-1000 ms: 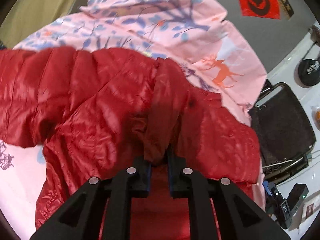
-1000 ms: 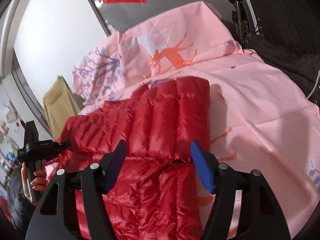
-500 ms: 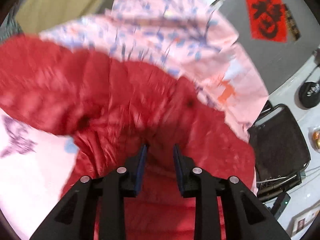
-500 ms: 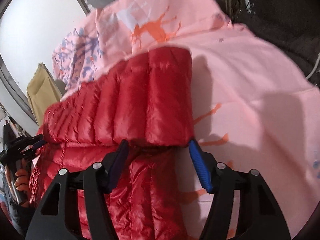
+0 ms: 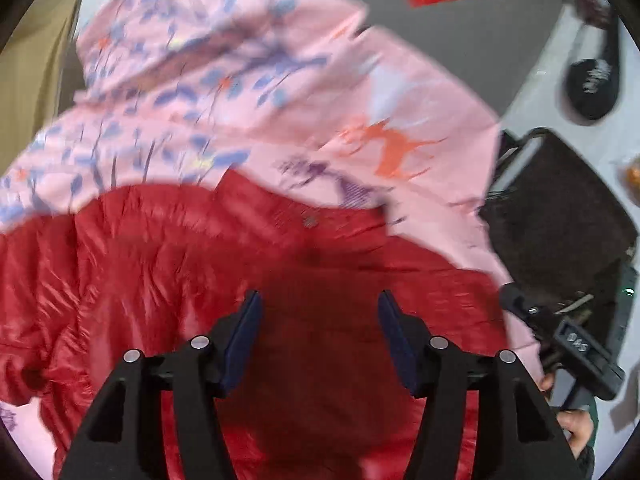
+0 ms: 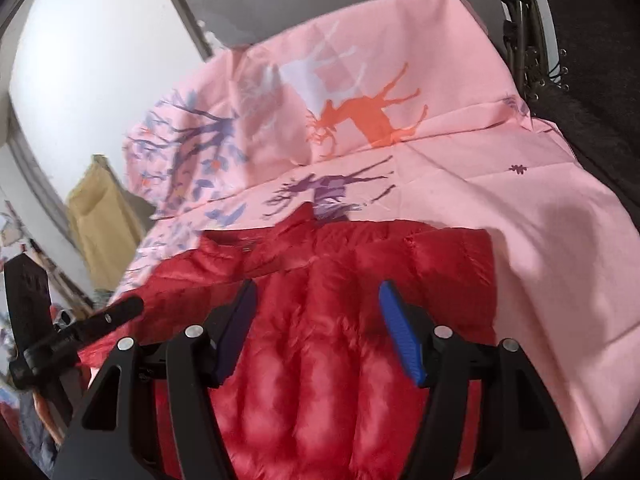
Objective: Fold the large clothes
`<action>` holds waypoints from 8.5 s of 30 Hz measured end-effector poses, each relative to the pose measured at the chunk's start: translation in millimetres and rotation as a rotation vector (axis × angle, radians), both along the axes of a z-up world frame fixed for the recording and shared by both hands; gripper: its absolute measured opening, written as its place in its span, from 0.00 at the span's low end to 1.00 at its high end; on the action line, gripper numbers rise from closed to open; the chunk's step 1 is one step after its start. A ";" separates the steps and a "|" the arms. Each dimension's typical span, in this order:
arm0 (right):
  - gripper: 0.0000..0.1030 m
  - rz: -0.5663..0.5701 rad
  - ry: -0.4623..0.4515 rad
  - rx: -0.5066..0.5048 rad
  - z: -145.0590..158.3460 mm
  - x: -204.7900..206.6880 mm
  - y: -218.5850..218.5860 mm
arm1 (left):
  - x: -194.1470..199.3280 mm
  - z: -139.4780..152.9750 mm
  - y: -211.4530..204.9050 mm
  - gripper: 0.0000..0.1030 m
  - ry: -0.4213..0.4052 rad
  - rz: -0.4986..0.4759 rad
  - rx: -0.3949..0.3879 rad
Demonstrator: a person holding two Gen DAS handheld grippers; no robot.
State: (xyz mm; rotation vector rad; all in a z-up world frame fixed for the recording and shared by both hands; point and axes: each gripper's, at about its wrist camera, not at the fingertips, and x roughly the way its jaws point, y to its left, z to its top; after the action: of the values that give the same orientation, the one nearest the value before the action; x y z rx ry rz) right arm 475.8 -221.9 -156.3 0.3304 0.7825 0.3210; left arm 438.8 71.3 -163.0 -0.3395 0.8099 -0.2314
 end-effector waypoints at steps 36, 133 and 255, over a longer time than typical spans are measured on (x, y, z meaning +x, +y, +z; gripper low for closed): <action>0.71 0.210 0.012 -0.087 -29.4 -31.8 55.8 | -45.4 -53.6 97.7 0.56 0.131 0.127 -0.101; 0.86 0.333 0.155 0.166 -59.5 -97.0 40.6 | -61.0 56.2 -10.8 0.14 -0.247 0.158 0.552; 0.37 0.256 0.181 0.442 -21.1 -6.6 79.2 | 4.2 -15.3 33.6 0.90 0.020 0.003 0.132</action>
State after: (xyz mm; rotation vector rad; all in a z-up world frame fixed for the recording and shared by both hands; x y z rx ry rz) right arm 469.2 -142.8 -177.3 0.6835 0.9319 0.7168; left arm 442.9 104.9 -178.3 -0.2195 0.8398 -0.1711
